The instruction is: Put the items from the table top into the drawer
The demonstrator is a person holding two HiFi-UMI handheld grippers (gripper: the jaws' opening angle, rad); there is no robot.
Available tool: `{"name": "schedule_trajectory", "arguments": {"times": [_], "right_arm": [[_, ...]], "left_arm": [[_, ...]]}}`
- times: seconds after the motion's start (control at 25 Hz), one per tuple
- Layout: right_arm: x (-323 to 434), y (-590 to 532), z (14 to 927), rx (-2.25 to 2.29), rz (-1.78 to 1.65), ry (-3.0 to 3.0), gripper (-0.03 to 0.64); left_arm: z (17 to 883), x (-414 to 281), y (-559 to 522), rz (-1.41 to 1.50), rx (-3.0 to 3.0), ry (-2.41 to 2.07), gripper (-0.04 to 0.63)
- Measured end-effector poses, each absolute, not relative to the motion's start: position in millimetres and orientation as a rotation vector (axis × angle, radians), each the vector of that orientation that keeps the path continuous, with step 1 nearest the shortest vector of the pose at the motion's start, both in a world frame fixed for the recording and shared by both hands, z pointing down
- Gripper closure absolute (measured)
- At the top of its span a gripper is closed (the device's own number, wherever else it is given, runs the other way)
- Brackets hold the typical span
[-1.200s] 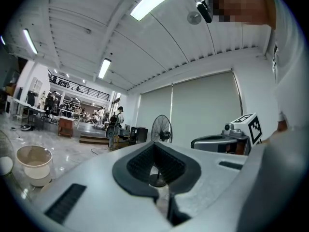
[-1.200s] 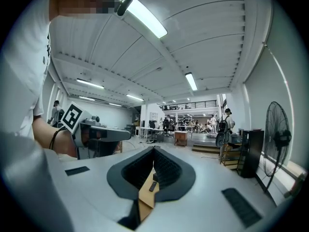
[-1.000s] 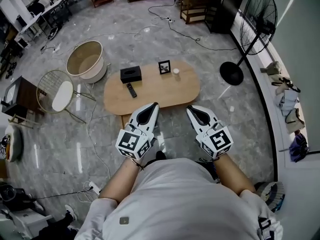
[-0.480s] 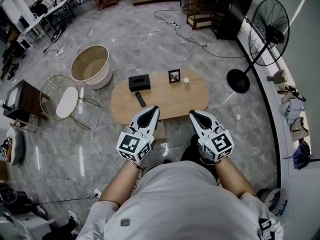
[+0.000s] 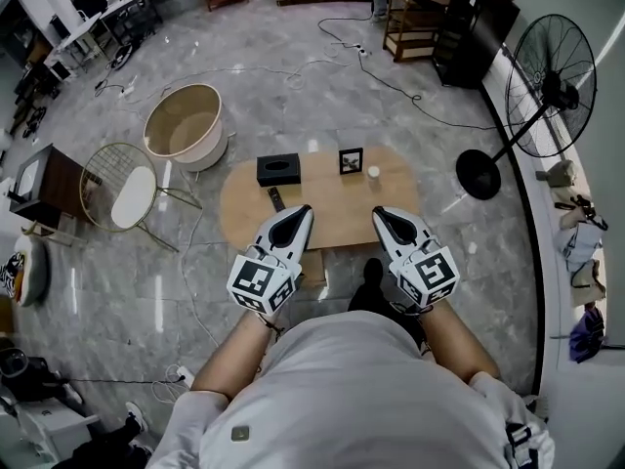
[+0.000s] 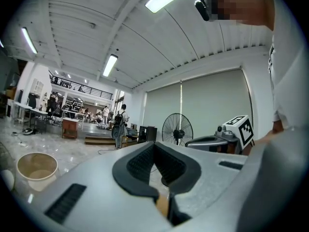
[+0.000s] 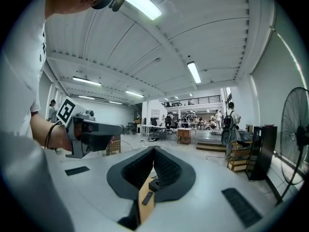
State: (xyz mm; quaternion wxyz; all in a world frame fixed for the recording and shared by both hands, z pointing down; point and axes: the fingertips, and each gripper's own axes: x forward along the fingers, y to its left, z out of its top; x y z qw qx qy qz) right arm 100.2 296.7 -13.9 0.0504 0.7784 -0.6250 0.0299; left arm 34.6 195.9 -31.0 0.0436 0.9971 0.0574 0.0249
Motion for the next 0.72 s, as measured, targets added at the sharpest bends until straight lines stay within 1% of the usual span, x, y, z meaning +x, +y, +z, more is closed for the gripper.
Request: {"name": "schedule_trajectory", "arguments": {"times": [0.2, 0.56, 0.72], "right_arm": [[171.0, 280.7, -6.1, 2.342, 0.12, -1.922, 0.591], [316.0, 263.3, 24.4, 2.275, 0.2, -1.972, 0.591], [358.4, 256.3, 48.2, 2.218, 0.265, -2.01, 0.591]], "left_arm": [[-25.5, 94.1, 178.7, 0.097, 3.046, 0.106, 0.586], [8.2, 222.0, 159.0, 0.181, 3.012, -0.04, 0.586], [27.1, 267.0, 156.8, 0.229, 3.005, -0.087, 0.586]]}}
